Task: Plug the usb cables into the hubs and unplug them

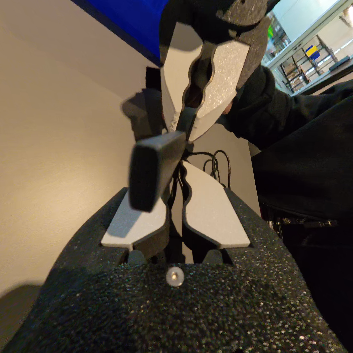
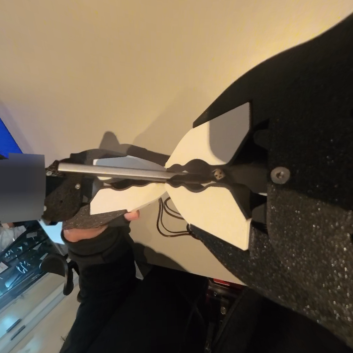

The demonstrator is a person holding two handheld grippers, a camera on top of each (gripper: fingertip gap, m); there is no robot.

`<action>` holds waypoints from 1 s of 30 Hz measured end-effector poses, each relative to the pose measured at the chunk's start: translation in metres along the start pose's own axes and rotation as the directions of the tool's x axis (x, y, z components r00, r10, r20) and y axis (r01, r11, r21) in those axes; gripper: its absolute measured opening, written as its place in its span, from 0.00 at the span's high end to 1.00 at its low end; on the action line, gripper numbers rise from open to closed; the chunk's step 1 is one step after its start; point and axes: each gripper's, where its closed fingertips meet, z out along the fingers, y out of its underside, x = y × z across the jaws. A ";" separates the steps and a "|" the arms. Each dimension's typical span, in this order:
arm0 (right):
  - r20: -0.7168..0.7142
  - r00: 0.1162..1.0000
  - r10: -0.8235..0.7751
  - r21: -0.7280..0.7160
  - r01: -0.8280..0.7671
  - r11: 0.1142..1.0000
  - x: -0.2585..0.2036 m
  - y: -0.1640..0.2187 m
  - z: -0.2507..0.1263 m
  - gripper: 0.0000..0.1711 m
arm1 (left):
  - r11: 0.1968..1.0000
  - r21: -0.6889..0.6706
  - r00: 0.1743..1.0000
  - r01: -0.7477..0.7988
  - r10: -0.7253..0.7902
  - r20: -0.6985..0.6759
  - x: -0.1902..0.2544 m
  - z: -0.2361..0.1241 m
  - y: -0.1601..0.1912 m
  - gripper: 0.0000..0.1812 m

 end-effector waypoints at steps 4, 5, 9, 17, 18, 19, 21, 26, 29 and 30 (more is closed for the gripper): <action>0.019 0.999 0.036 0.027 -0.037 0.999 0.002 -0.001 0.003 0.94 | 0.999 0.051 1.000 0.015 -0.016 0.011 -0.003 -0.007 -0.008 0.96; 0.023 0.999 0.039 0.035 -0.040 0.999 0.002 -0.002 0.003 0.95 | 0.998 0.056 1.000 0.016 -0.016 0.009 -0.002 -0.008 -0.008 0.96; 0.028 0.998 0.056 0.088 -0.058 0.994 0.005 -0.008 0.001 0.95 | 0.996 0.089 0.999 0.000 -0.003 0.033 -0.005 -0.012 -0.014 0.96; 0.053 0.992 0.111 0.245 -0.120 0.962 0.013 -0.029 -0.012 0.95 | 0.972 0.232 0.994 -0.026 -0.001 0.112 -0.019 -0.042 -0.034 0.95; 0.051 0.992 0.117 0.248 -0.126 0.960 0.014 -0.029 -0.013 0.95 | 0.967 0.252 0.993 -0.026 -0.004 0.118 -0.021 -0.046 -0.037 0.95; 0.046 0.992 0.120 0.244 -0.128 0.961 0.015 -0.028 -0.012 0.95 | 0.964 0.265 0.992 -0.023 -0.011 0.125 -0.022 -0.048 -0.038 0.95; 0.036 0.991 0.126 0.228 -0.131 0.965 0.018 -0.025 -0.010 0.95 | 0.964 0.264 0.991 -0.019 -0.017 0.134 -0.025 -0.050 -0.038 0.95; 0.010 0.991 0.133 0.218 -0.132 0.967 0.021 -0.023 -0.009 0.95 | 0.974 0.209 0.985 -0.084 0.049 0.167 -0.027 -0.046 -0.031 0.95; -0.028 0.983 0.182 0.214 -0.172 0.961 0.030 -0.020 -0.010 0.94 | 0.971 0.155 0.967 -0.184 0.151 0.204 -0.025 -0.043 -0.027 0.97; -0.043 0.977 0.209 0.210 -0.196 0.958 0.035 -0.018 -0.010 0.95 | 0.966 0.124 0.956 -0.229 0.199 0.215 -0.024 -0.042 -0.024 0.98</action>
